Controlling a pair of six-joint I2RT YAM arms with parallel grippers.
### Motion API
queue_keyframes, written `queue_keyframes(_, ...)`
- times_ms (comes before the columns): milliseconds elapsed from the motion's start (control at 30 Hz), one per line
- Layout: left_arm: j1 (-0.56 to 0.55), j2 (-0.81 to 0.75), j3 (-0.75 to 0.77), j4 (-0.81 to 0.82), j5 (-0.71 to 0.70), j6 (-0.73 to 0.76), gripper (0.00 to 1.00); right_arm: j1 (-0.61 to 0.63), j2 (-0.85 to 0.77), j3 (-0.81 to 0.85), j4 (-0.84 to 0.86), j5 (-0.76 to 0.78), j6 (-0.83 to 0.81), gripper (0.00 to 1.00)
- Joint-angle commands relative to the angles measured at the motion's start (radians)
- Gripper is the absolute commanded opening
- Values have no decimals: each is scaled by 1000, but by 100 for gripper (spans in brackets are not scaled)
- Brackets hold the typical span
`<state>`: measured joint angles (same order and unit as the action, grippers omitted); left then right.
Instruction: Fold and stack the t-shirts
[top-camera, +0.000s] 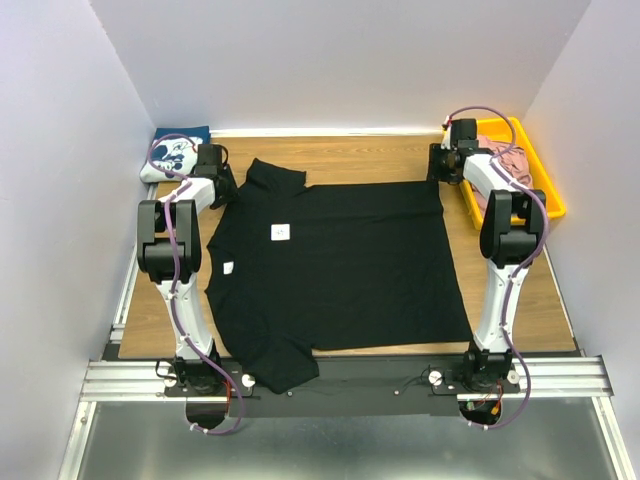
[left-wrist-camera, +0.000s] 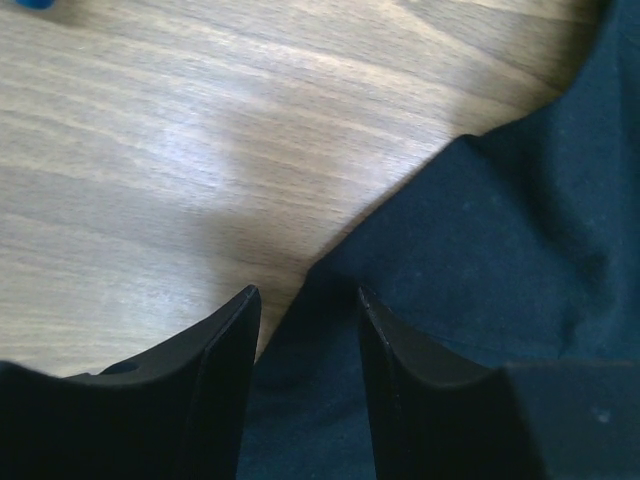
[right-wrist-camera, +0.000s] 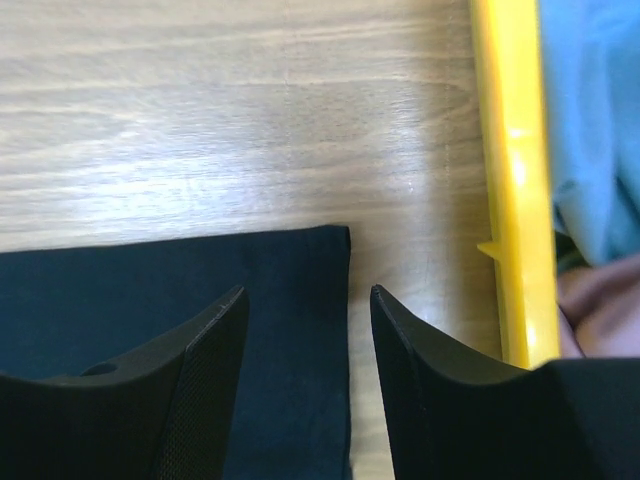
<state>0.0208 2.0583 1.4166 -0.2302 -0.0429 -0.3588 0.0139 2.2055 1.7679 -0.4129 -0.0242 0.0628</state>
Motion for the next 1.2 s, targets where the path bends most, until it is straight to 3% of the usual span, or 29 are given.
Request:
queue_keyframes(0,7,37,19,-20,66,23,50,8,60,42,-10,12,-55,60)
queue_keyframes(367,5,72,44,-41,60,29,24,6,146,96,-12,17,-110,59)
queue_keyframes(700,7,88,50,-46,63,37,8,6,168,85,-24,-59,-146,47)
queue_keyframes(967,8,105,64,-49,51,43,2,6,207,120,-33,-56,-152,28)
queue_keyframes(1067,7,114,68,-46,51,44,1,6,217,130,-35,-45,-159,13)
queue_keyframes(1167,7,120,71,-44,54,52,0,6,220,139,-38,-42,-162,5)
